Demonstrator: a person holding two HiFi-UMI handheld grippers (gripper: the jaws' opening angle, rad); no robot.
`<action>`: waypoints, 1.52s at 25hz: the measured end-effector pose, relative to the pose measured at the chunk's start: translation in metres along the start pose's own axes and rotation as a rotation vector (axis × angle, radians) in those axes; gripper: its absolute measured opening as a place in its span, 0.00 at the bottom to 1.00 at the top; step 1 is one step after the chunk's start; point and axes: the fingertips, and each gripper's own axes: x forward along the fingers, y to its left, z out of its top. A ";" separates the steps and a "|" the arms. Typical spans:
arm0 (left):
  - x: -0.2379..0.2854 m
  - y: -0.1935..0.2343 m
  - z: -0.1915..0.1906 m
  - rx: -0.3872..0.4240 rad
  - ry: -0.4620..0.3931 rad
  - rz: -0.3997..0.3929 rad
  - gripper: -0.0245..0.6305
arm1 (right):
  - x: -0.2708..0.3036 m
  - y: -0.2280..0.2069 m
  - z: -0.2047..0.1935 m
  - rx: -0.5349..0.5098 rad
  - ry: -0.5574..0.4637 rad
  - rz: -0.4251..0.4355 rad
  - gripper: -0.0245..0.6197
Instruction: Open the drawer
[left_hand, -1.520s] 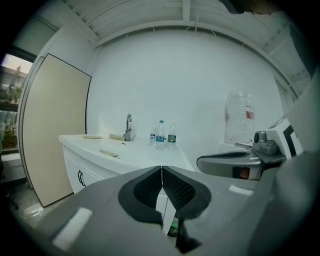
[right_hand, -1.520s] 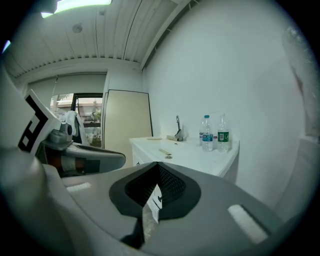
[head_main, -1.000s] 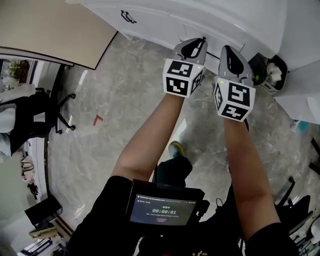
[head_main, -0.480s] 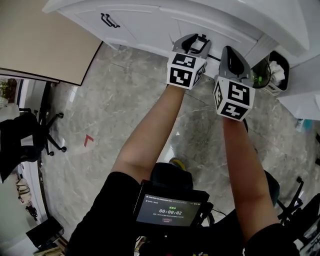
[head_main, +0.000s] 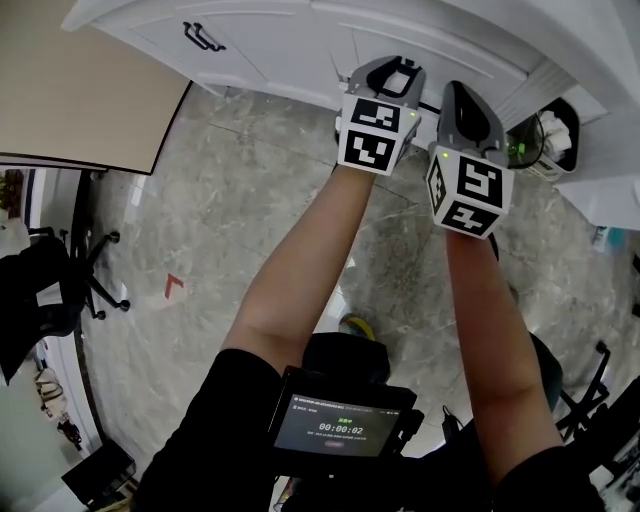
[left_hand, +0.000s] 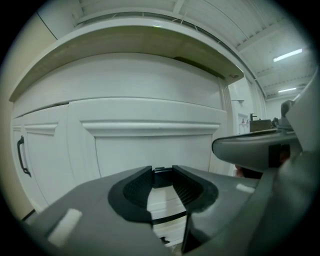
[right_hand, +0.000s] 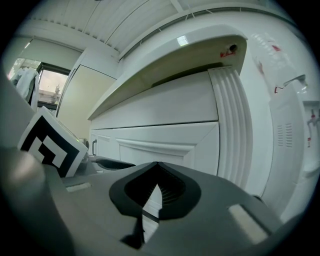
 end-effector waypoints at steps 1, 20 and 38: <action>0.000 0.001 0.000 -0.003 0.001 0.003 0.24 | 0.000 0.001 -0.001 0.000 0.002 0.001 0.07; -0.068 -0.024 -0.019 -0.075 0.077 -0.024 0.23 | -0.065 0.030 -0.004 0.046 0.049 0.017 0.07; -0.137 -0.043 -0.037 -0.121 0.077 -0.044 0.23 | -0.123 0.073 -0.022 0.045 0.095 0.081 0.07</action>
